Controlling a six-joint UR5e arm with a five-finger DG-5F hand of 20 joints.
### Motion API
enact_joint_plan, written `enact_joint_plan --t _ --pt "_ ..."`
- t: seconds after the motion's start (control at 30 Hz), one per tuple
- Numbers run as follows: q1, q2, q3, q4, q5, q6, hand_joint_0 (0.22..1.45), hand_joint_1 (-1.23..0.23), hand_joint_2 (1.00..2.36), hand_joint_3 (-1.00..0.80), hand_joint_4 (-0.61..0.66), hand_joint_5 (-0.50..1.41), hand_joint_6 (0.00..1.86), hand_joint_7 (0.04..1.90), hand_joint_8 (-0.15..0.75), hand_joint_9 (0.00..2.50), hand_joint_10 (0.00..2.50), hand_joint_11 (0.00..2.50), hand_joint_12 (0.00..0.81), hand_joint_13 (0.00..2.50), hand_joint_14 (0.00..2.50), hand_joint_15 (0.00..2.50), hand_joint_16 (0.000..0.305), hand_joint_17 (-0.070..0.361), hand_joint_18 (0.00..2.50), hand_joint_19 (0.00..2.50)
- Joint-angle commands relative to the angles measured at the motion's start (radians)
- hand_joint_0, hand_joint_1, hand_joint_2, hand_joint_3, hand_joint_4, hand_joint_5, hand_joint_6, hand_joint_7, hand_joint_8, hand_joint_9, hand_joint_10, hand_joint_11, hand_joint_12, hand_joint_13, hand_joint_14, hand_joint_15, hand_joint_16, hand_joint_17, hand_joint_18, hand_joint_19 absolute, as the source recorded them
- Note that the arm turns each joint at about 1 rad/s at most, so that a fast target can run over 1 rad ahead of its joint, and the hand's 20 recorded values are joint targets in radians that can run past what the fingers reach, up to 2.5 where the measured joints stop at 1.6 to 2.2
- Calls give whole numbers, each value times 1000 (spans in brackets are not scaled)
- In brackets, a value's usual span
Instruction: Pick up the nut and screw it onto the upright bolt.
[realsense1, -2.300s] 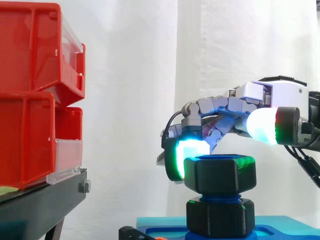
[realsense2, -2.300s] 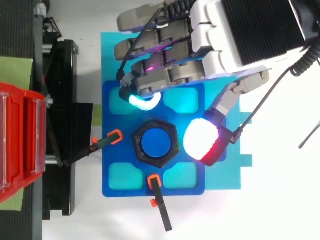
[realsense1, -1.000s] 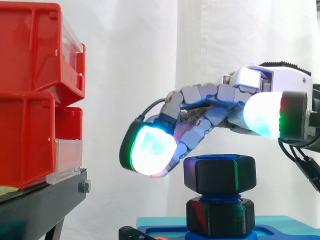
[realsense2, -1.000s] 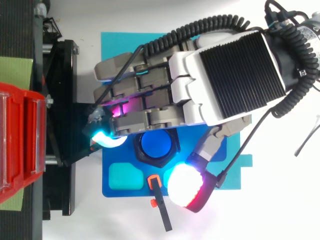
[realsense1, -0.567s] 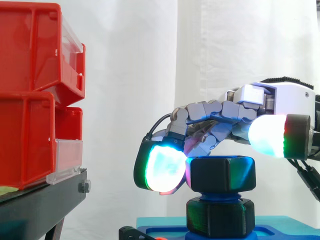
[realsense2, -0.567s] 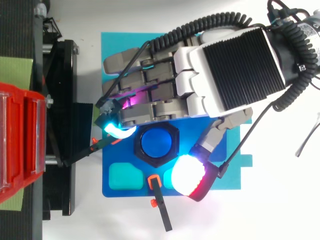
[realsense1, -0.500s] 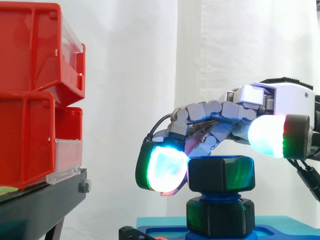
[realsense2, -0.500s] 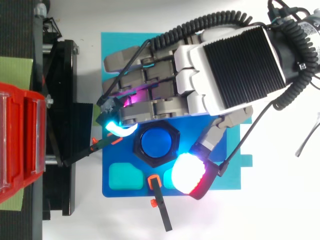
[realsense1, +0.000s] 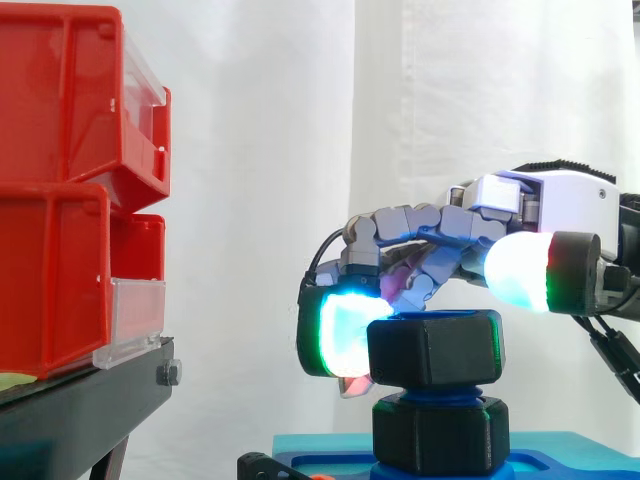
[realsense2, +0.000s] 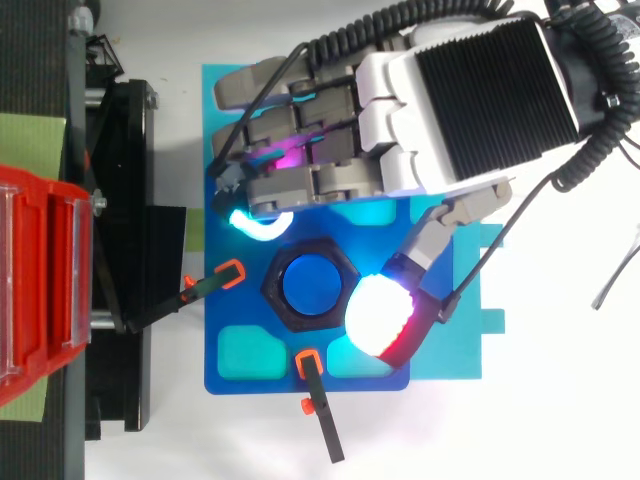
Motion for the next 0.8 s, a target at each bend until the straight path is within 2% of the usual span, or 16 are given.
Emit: enact_joint_plan --t 0.0,0.13,0.17,0.23,0.27,0.33,0.43,0.57,0.77 --pt "-6 -1 1 9 -1 0 509 -164 1000 -500 186 -33 526 1486 275 887 0 0 192 707 0 0 17 39 404 0" --pt "-18 -1 -1 32 -12 2 510 -164 1000 -500 201 -35 500 1472 275 891 0 0 194 712 0 0 17 38 407 0" --pt "-19 -1 1 34 -18 2 510 -164 1000 -500 213 -40 502 1409 276 892 0 0 193 712 0 0 17 38 407 0" --pt "-24 0 1 35 -26 2 505 -159 1000 -500 268 -66 504 1144 265 869 0 0 198 705 0 0 18 40 403 0" --pt "-26 0 1 37 -29 2 505 -158 1000 -500 271 -71 504 1075 259 861 0 0 194 690 0 0 18 40 393 0" --pt "-26 0 2 41 -33 2 499 -150 1000 -500 212 -103 503 788 226 794 0 0 195 620 0 0 19 42 333 0" --pt "-24 0 22 46 -43 5 495 -142 1000 -500 203 -111 502 699 213 780 0 0 196 592 0 0 20 45 302 0" --pt "-18 -1 39 46 -50 10 491 -134 1000 -500 198 -117 502 670 209 756 0 0 204 564 0 0 21 48 286 0" --pt "-1 -1 36 41 -46 13 486 -123 1000 -500 202 -119 502 669 209 741 0 0 208 557 0 0 22 50 273 0"
